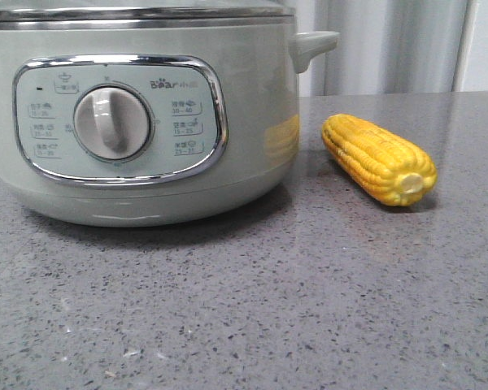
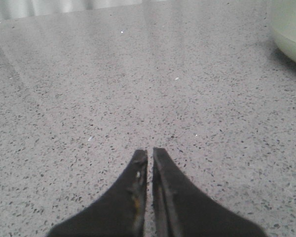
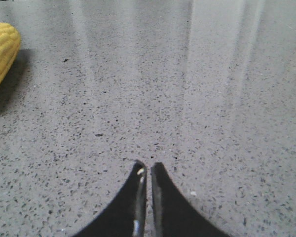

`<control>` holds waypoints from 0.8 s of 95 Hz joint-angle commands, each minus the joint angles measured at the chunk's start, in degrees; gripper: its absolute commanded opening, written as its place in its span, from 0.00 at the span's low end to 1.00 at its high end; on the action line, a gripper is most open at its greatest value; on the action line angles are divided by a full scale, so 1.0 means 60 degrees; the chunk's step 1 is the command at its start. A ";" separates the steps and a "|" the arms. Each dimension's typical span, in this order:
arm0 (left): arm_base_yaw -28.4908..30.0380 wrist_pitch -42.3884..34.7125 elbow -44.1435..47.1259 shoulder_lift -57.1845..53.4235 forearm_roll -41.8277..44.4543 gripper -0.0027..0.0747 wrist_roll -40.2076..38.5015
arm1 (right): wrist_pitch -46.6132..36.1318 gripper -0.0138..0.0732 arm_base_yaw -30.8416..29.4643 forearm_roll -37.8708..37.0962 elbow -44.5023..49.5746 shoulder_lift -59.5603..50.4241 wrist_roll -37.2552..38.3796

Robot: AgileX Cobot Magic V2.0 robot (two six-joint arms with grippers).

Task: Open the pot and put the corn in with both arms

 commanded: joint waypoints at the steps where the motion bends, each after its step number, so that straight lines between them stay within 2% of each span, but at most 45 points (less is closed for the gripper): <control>1: 0.0017 -0.0372 0.0068 -0.0331 -0.0004 0.01 -0.0048 | -0.0204 0.10 -0.0058 0.0000 0.0189 -0.0198 -0.0066; 76: 0.0017 -0.0488 0.0068 -0.0331 -0.0004 0.01 -0.0048 | -0.0204 0.10 -0.0058 0.0000 0.0189 -0.0198 -0.0066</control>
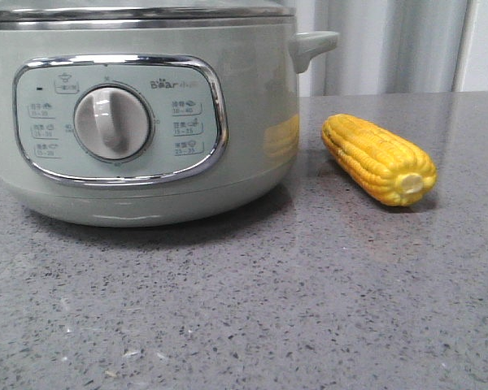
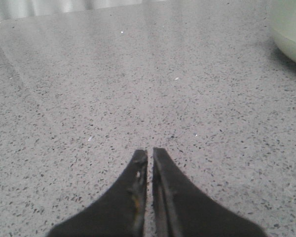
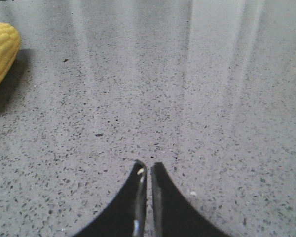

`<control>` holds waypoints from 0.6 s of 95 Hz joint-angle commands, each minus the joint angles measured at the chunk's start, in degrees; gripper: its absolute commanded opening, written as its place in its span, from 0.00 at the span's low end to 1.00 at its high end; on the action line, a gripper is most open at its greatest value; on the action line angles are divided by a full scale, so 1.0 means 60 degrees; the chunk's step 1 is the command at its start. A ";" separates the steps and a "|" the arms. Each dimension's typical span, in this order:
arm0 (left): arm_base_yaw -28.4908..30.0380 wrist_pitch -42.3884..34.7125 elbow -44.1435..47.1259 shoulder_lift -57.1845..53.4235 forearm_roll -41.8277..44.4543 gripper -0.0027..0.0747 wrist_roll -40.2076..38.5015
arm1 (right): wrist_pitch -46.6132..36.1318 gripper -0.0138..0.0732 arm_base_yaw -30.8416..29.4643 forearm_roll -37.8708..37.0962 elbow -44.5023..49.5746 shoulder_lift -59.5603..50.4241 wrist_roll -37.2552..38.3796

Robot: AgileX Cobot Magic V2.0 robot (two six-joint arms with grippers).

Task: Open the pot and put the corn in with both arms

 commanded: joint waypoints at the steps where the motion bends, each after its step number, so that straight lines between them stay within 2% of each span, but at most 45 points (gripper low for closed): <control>1: 0.0017 -0.0490 0.0068 -0.0331 -0.0004 0.01 -0.0048 | -0.0204 0.10 -0.0058 0.0000 0.0189 -0.0198 -0.0066; 39: 0.0017 -0.0517 0.0068 -0.0331 0.0065 0.01 -0.0048 | -0.0204 0.10 -0.0058 0.0000 0.0189 -0.0198 -0.0066; 57: 0.0017 -0.0997 0.0068 -0.0331 -0.0330 0.01 -0.0048 | -0.0352 0.10 -0.0058 0.0000 0.0189 -0.0198 -0.0066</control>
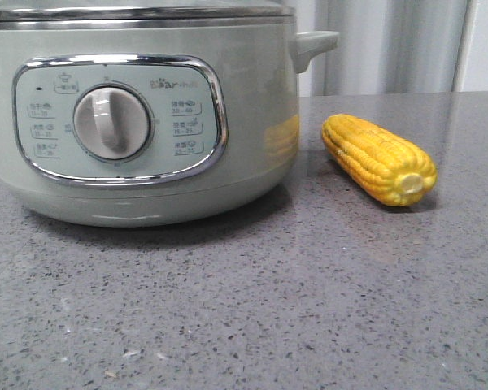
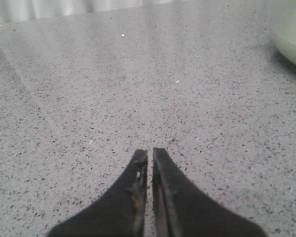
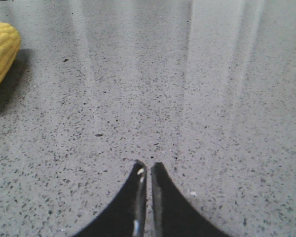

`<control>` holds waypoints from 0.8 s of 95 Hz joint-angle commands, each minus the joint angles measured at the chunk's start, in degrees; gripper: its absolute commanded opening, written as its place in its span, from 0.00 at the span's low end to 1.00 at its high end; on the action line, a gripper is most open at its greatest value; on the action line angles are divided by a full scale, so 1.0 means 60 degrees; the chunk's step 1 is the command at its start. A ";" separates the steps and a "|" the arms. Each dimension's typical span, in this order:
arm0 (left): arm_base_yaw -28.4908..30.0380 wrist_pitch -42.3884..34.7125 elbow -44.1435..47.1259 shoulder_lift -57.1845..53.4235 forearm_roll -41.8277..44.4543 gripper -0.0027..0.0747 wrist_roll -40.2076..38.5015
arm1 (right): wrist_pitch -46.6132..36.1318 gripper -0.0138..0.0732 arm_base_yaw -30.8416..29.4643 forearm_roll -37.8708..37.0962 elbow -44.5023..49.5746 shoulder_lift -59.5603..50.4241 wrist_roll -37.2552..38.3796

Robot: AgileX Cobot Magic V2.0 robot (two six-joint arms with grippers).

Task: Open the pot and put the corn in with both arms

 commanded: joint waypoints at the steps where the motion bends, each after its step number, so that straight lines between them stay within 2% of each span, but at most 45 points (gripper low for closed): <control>1: 0.0017 -0.0868 0.0068 -0.0331 -0.0304 0.01 -0.0048 | -0.0378 0.10 -0.0058 0.0000 0.0189 -0.0198 -0.0066; 36: 0.0017 -0.1363 0.0068 -0.0331 -0.0304 0.01 -0.0048 | -0.1324 0.10 -0.0058 0.0054 0.0189 -0.0198 -0.0031; 55: 0.0017 -0.1792 0.0068 -0.0331 -0.0304 0.01 -0.0048 | -0.2984 0.10 -0.0058 0.0477 0.0189 -0.0198 -0.0030; 76: 0.0017 -0.2605 0.0068 -0.0331 -0.0304 0.01 -0.0048 | -0.3147 0.10 -0.0058 0.0477 0.0189 -0.0198 -0.0030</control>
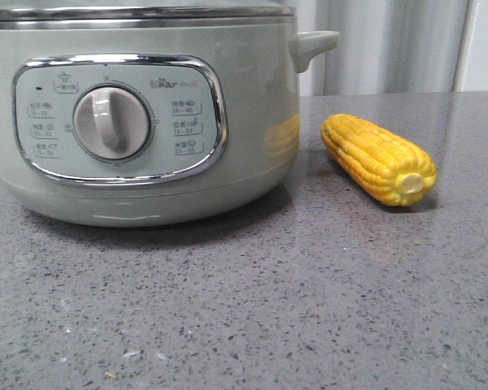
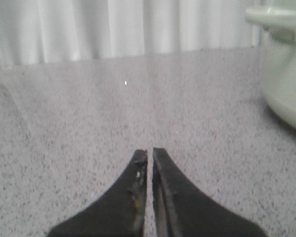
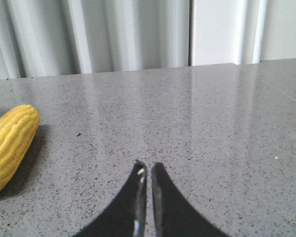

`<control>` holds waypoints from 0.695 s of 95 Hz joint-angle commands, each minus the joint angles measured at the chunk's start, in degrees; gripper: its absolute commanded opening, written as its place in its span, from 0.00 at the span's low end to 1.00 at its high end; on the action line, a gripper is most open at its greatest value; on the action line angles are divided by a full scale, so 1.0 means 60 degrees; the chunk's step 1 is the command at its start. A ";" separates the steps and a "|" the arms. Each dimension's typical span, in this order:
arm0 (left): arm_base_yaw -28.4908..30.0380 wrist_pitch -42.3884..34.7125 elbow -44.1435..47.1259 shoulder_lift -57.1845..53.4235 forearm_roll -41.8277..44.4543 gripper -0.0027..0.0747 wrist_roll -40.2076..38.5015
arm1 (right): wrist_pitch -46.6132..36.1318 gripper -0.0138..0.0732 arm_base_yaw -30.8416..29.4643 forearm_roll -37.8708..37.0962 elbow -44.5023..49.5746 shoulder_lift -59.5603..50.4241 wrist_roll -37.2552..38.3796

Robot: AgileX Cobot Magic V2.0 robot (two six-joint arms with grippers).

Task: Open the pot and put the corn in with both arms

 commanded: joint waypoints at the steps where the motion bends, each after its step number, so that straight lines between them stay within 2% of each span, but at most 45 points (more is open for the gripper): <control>1: 0.0017 -0.1056 0.0068 -0.0331 -0.0102 0.01 -0.0048 | -0.0936 0.10 -0.0058 0.0001 0.0189 -0.0198 -0.0030; 16: 0.0017 -0.1328 0.0048 -0.0331 -0.0125 0.01 -0.0048 | -0.0913 0.10 -0.0037 0.0001 0.0086 -0.0198 -0.0030; 33: 0.0017 -0.1349 -0.0429 -0.0236 -0.0191 0.01 -0.0048 | -0.0243 0.10 -0.0037 0.0482 -0.0393 -0.0070 -0.0030; 55: 0.0017 -0.1232 -0.1277 0.0678 0.0036 0.01 -0.0048 | 0.0247 0.10 -0.0037 0.0526 -0.1132 0.0776 -0.0030; 66: 0.0017 -0.1256 -0.1653 0.1238 0.0036 0.01 -0.0048 | 0.1018 0.10 -0.0037 0.0526 -0.1728 0.1443 -0.0030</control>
